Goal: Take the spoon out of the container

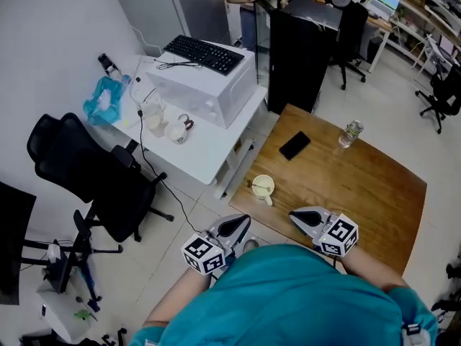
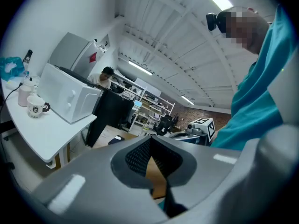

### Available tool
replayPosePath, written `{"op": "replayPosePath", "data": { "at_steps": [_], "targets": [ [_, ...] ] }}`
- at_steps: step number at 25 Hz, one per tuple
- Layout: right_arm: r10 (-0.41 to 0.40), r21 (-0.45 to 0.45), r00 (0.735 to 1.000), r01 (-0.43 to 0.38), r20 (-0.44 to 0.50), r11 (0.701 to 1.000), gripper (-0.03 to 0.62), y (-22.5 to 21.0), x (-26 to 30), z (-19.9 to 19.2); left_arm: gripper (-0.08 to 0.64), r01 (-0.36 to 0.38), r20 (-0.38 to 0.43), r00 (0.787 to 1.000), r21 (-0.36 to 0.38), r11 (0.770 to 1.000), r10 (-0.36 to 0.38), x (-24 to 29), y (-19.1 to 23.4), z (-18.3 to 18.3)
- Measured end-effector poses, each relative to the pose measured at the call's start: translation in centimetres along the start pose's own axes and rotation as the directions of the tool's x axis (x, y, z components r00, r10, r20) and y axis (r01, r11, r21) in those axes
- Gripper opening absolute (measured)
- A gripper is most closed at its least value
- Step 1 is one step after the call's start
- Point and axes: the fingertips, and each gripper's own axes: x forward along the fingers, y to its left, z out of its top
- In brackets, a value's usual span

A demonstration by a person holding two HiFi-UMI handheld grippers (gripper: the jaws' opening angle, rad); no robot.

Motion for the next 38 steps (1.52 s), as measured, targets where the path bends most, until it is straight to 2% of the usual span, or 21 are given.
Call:
{"op": "replayPosePath", "data": {
  "at_steps": [4,7,9,11,13,15,16,18,20,22,24,27,30,32,35,38],
  "targets": [
    [-0.040,0.008,0.999,0.040,-0.034,0.999,0.002,-1.0,4.3,1.0,0.003,0.042,-0.051,0.998,-0.035,0.999,-0.044,0.1,4.6,-0.2],
    [-0.053,0.028,0.997,0.055,-0.050,0.998,0.002,-2.1,5.0,0.2,0.003,0.045,-0.100,0.994,-0.046,0.998,-0.049,1.8,6.1,-2.6],
    [-0.050,0.044,0.997,0.052,-0.056,0.998,0.002,-3.7,5.3,0.4,0.026,0.028,-0.148,0.988,-0.085,0.996,-0.041,3.8,7.7,-3.7],
    [-0.039,0.066,0.998,0.043,-0.059,0.997,0.002,-5.1,5.7,1.7,0.050,-0.029,-0.213,0.977,-0.166,0.986,-0.007,5.5,10.3,-4.3],
    [-0.023,0.084,0.998,0.029,-0.063,0.996,0.002,-5.5,6.2,2.5,0.101,-0.148,-0.304,0.951,-0.281,0.948,0.059,6.1,13.7,-6.2],
    [-0.006,0.094,0.998,0.013,-0.069,0.995,0.002,-6.1,6.6,3.2,0.166,-0.261,-0.393,0.914,-0.374,0.890,0.103,6.5,17.0,-8.0],
    [-0.001,0.100,0.998,0.008,-0.071,0.995,0.002,-6.7,6.7,3.4,0.190,-0.282,-0.418,0.903,-0.403,0.871,0.099,7.3,18.1,-8.3],
    [0.002,0.113,0.998,0.005,-0.070,0.994,0.002,-8.0,6.6,3.2,0.245,-0.266,-0.441,0.896,-0.450,0.852,0.046,9.5,19.0,-8.3],
    [0.005,0.115,0.997,0.004,-0.076,0.993,0.002,-8.8,6.3,2.7,0.250,-0.259,-0.466,0.885,-0.499,0.827,-0.004,11.0,19.5,-9.7],
    [0.004,0.121,0.997,0.006,-0.080,0.993,0.002,-9.0,6.0,2.1,0.250,-0.290,-0.495,0.869,-0.526,0.800,-0.011,11.6,20.2,-11.5],
    [-0.002,0.128,0.997,0.012,-0.079,0.992,0.002,-9.1,5.8,1.5,0.250,-0.317,-0.520,0.854,-0.531,0.786,-0.007,11.8,20.8,-12.7],
    [-0.010,0.122,0.996,0.021,-0.089,0.992,0.002,-9.6,5.4,1.4,0.207,-0.336,-0.550,0.835,-0.520,0.785,-0.007,12.3,21.3,-13.7],
    [-0.026,0.129,0.995,0.039,-0.097,0.991,0.002,-10.0,5.1,1.2,0.121,-0.343,-0.566,0.825,-0.499,0.796,0.001,12.7,21.4,-14.0],
    [-0.034,0.130,0.994,0.047,-0.100,0.990,0.002,-9.9,4.9,1.3,0.067,-0.337,-0.561,0.827,-0.481,0.810,0.011,13.1,21.2,-13.6],
    [-0.045,0.129,0.994,0.058,-0.099,0.990,0.002,-9.9,4.9,1.6,0.049,-0.329,-0.561,0.827,-0.435,0.838,0.034,13.3,20.7,-12.6],
    [-0.060,0.125,0.994,0.071,-0.089,0.990,0.002,-9.8,5.0,2.3,0.048,-0.311,-0.527,0.848,-0.423,0.851,0.048,12.9,19.9,-10.0]
  ]
}}
